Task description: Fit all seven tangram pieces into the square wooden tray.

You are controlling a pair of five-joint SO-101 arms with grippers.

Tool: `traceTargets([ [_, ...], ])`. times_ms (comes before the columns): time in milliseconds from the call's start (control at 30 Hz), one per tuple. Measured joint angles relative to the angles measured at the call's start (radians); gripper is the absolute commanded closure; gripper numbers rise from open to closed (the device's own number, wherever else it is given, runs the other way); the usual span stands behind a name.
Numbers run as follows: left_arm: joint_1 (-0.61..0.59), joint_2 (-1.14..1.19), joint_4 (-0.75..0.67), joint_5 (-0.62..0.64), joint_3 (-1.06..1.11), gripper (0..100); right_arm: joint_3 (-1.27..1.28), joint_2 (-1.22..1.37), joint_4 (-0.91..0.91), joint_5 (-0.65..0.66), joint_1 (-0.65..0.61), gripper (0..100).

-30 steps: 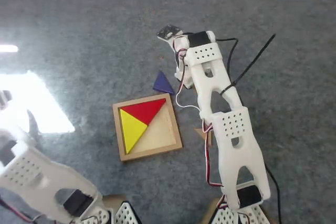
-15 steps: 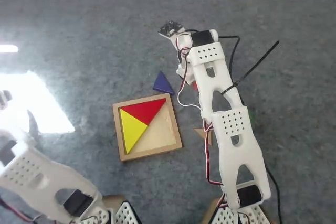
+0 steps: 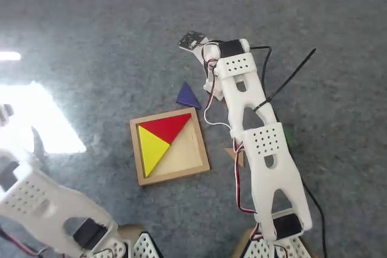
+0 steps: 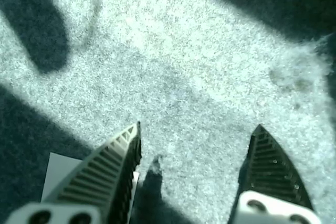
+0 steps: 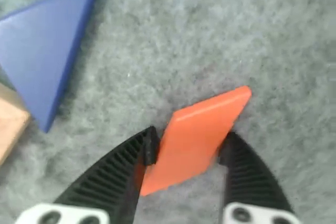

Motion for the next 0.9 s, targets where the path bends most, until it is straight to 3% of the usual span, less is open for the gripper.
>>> traceTargets([
  [433, 0.000, 0.000, 0.000, 0.000, 0.000, 68, 0.015, -0.034, 0.028, -0.002, 0.000, 99.1],
  [733, 0.000, 0.000, 0.000, 0.000, 0.000, 68, 0.043, -0.195, 0.110, -0.233, -0.092, 99.1],
  [900, 0.006, 0.000, 0.000, 0.000, 0.000, 68, 0.241, -0.433, 0.110, -0.351, -0.129, 99.1],
])
